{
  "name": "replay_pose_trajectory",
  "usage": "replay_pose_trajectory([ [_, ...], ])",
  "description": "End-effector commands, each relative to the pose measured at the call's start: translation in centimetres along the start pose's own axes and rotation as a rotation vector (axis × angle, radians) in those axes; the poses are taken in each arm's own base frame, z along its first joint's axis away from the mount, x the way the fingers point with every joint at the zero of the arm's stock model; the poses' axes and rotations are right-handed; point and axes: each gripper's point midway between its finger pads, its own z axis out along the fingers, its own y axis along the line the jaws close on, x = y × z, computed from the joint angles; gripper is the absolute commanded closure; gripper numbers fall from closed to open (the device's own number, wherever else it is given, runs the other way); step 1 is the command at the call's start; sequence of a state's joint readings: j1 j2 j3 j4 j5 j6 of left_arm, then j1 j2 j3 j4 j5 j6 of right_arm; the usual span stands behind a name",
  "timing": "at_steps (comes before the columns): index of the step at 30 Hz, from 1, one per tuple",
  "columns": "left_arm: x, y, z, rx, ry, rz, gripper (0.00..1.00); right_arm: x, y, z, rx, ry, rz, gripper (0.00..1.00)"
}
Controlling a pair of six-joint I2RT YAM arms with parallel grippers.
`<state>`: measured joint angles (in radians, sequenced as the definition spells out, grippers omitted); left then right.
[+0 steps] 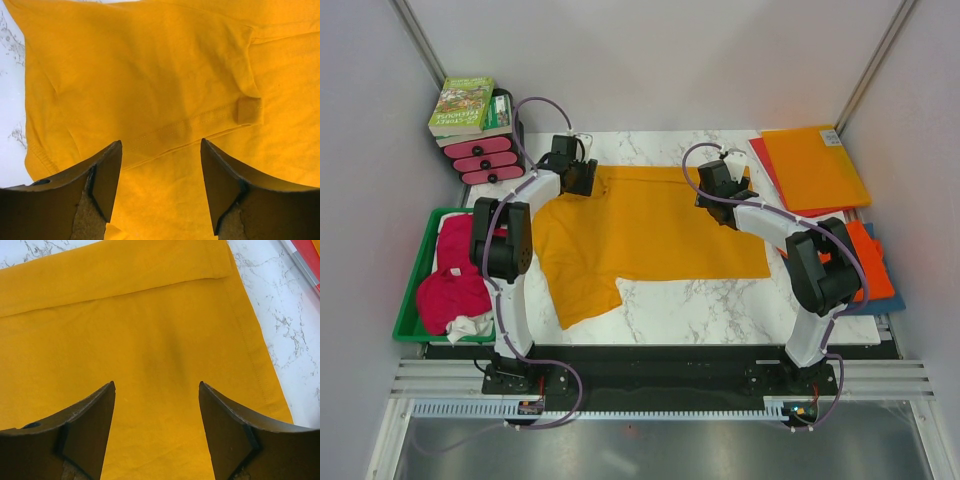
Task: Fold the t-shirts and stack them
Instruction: Grap the side of the flattened tshirt furthest away from the robot with both arms
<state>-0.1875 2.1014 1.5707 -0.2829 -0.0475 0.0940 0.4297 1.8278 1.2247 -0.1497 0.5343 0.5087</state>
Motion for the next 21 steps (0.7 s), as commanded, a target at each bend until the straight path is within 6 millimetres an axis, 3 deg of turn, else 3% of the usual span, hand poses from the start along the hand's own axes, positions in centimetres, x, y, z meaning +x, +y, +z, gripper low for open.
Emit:
replay_pose_trajectory([
  [1,1.2,0.4,1.0,-0.028,0.033,-0.005,0.32,-1.2,0.3,-0.8,-0.017,-0.032,0.035,0.25],
  [4,2.0,0.4,1.7,-0.030,0.056,-0.003,0.35,-1.1,0.2,-0.8,-0.016,-0.030,0.032,0.26],
  [11,2.9,1.0,2.5,-0.051,0.088,-0.005,0.62,-0.9,0.2,-0.7,-0.013,-0.027,0.033,0.26],
  [17,3.0,1.4,2.2,-0.057,0.092,-0.012,0.75,-0.6,0.1,-0.8,-0.016,-0.020,0.034,0.27],
  [21,2.4,1.5,1.4,-0.055,0.070,-0.016,0.79,-0.4,0.1,-0.9,-0.016,-0.019,0.033,0.27],
])
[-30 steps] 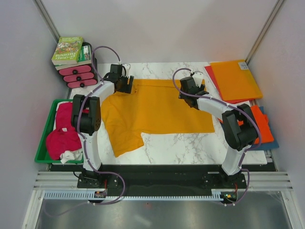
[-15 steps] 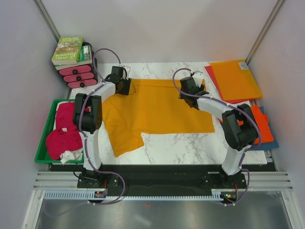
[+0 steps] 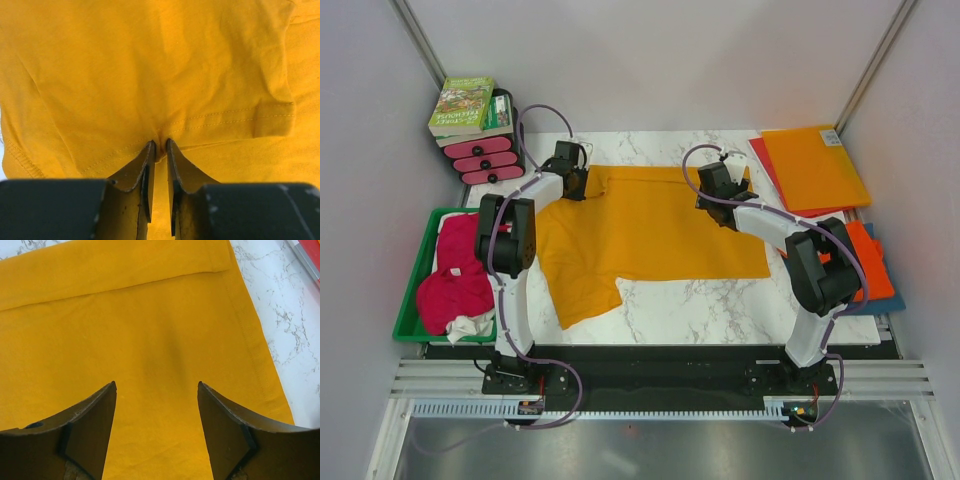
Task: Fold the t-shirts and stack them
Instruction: Grap the side of the flattened tshirt furthest away from the robot with both arms
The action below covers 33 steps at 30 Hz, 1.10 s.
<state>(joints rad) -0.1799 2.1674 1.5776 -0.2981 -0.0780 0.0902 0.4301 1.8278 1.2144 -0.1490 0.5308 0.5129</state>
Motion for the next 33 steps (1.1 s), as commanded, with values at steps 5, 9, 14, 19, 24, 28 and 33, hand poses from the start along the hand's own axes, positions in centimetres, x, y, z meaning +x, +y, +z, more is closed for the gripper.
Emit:
replay_pose_trajectory([
  [5,-1.2,0.7,-1.4,-0.011,-0.033,-0.021,0.83,-0.9,0.3,-1.2,-0.019,-0.031,0.036,0.28],
  [9,-1.7,0.8,-2.1,-0.015,-0.050,-0.028,0.98,-1.1,0.0,-1.4,-0.010,-0.039,0.038,0.30],
  [14,-2.9,1.1,-3.6,-0.019,-0.091,-0.030,0.98,-1.9,-0.8,-1.2,0.028,-0.052,0.054,0.28],
  [19,-4.6,1.1,-5.6,-0.008,-0.141,-0.034,0.98,-3.2,-5.3,1.1,0.103,-0.022,0.169,0.25],
  [24,-6.0,0.8,-7.2,0.020,-0.178,-0.032,0.98,-4.1,-7.1,3.2,0.137,-0.013,0.190,0.26],
  [28,-6.1,0.8,-7.5,0.026,-0.178,-0.028,0.98,-4.8,-7.5,4.8,0.168,-0.023,0.195,0.29],
  [33,-5.6,0.8,-7.4,0.024,-0.168,-0.019,0.98,-5.9,-6.7,7.3,0.160,-0.024,0.215,0.38],
])
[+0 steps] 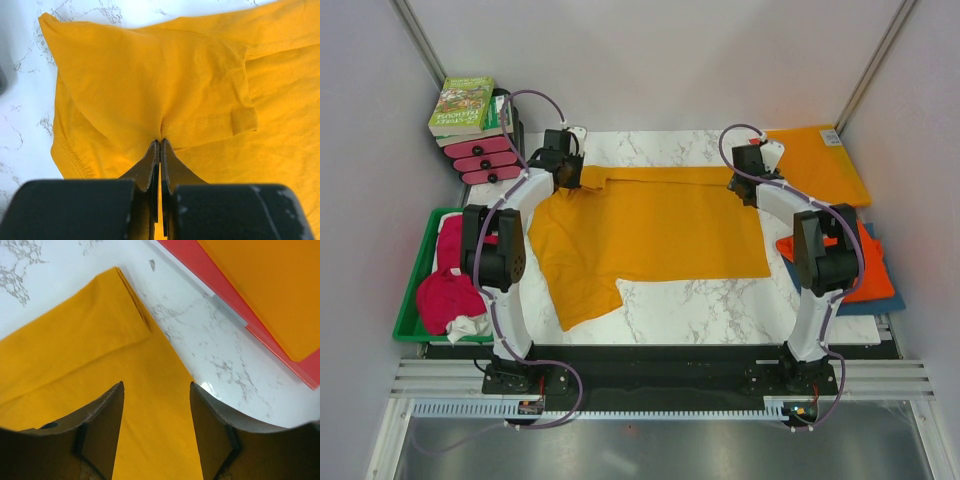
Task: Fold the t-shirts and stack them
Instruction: Grap the side of the flattened tshirt furthest away from the robot with both arms
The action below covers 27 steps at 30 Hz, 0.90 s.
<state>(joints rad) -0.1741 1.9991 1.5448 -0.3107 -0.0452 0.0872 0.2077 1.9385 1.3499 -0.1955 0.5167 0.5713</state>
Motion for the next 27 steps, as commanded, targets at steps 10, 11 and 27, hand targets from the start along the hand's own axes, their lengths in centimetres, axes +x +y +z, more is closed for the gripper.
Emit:
replay_pose_trajectory([
  [10,-1.6,0.3,-1.5,0.000,-0.041,0.008,0.98,-3.4,2.7,6.5,-0.007,-0.007,0.079,0.43],
  [11,-1.6,0.3,-1.4,0.000,-0.041,0.011,0.98,-3.2,2.7,6.7,-0.002,0.005,0.072,0.43],
  [27,-0.8,0.3,-0.7,-0.007,-0.017,0.005,0.98,-0.5,2.2,7.9,0.008,0.056,0.062,0.53],
])
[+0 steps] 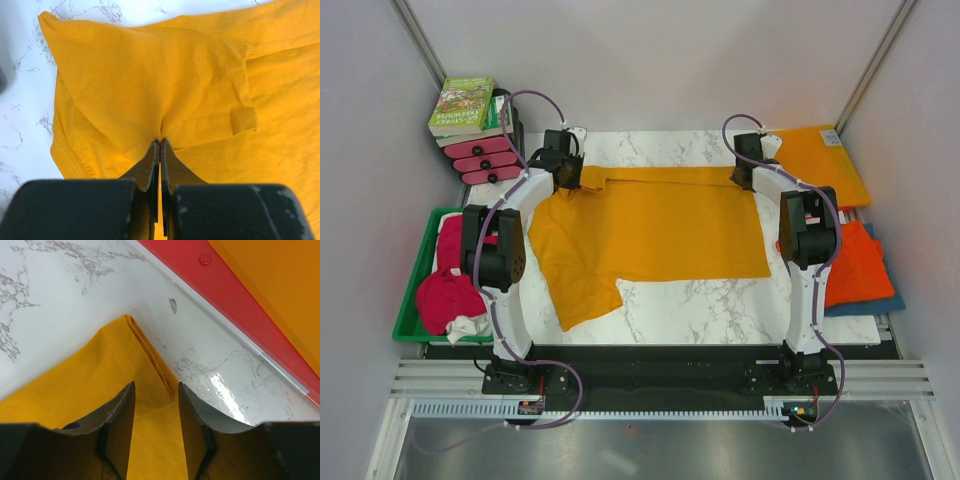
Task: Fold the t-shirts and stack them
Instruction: Grap the side of the flattened tshirt furthest away from the robot with both arms
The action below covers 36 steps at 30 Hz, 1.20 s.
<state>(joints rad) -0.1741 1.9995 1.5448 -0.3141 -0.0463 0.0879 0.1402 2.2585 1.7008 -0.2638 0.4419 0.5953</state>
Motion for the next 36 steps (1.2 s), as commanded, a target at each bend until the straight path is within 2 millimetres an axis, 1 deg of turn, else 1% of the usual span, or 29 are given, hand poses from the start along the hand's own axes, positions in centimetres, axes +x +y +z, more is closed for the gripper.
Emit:
replay_pose_trajectory([
  [1,-0.8,0.3,-0.6,-0.008,-0.020,0.005,0.98,0.2,-0.1,-0.1,-0.001,-0.002,0.011,0.55],
  [6,-0.8,0.4,-0.7,-0.011,-0.019,0.006,0.98,0.6,-0.3,0.1,0.008,0.005,0.015,0.59],
  [7,-0.7,0.4,-0.6,-0.011,-0.016,0.008,0.98,0.7,-0.4,0.2,0.011,0.007,0.016,0.64],
  [10,-0.6,0.4,-0.6,-0.010,-0.015,0.008,0.98,0.9,-0.4,0.1,0.009,0.011,0.017,0.74],
  [12,-0.6,0.3,-0.6,-0.009,-0.015,0.008,0.98,0.8,-0.6,0.1,0.013,0.007,0.016,0.76],
  [16,-0.5,0.2,-0.6,-0.005,-0.014,0.007,0.98,0.4,-0.6,-0.1,0.015,-0.003,0.010,0.76],
  [18,-0.6,0.3,-0.6,-0.007,-0.015,0.005,0.98,0.2,-0.6,-0.3,0.016,-0.009,0.012,0.80],
  [19,-0.6,0.3,-0.6,-0.007,-0.015,0.003,0.98,0.0,-0.5,-0.3,0.013,-0.012,0.014,0.86],
  [22,-0.6,0.4,-0.7,-0.015,-0.016,0.003,0.98,-1.2,0.0,-1.1,-0.002,-0.037,0.023,1.00],
  [24,-0.8,0.5,-0.9,-0.020,-0.020,0.003,0.98,-2.3,0.6,-2.1,-0.017,-0.063,0.015,1.00],
  [25,-0.7,0.6,-0.9,-0.021,-0.018,0.001,0.98,-3.1,0.8,-2.6,-0.027,-0.084,0.016,1.00],
  [26,-0.9,0.5,-1.1,-0.022,-0.023,0.001,0.98,-4.2,1.2,-3.5,-0.038,-0.109,0.013,1.00],
  [27,-0.9,0.6,-1.2,-0.024,-0.024,-0.004,0.98,-4.7,1.5,-4.2,-0.045,-0.123,0.003,1.00],
  [28,-1.0,0.6,-1.3,-0.025,-0.026,-0.010,0.98,-5.8,1.9,-5.2,-0.061,-0.148,0.003,1.00],
  [30,-1.0,0.6,-1.4,-0.027,-0.029,-0.016,0.98,-6.5,1.9,-5.9,-0.058,-0.165,-0.018,1.00],
  [33,-1.1,0.6,-1.7,-0.027,-0.030,-0.025,0.98,-7.5,1.4,-7.2,-0.046,-0.189,-0.020,1.00],
  [34,-1.1,0.6,-1.7,-0.025,-0.029,-0.028,0.98,-8.4,1.1,-8.1,-0.039,-0.213,-0.010,1.00],
  [36,-1.6,0.7,-2.1,-0.028,-0.043,-0.029,0.98,-9.3,1.0,-8.8,-0.048,-0.233,-0.016,1.00],
])
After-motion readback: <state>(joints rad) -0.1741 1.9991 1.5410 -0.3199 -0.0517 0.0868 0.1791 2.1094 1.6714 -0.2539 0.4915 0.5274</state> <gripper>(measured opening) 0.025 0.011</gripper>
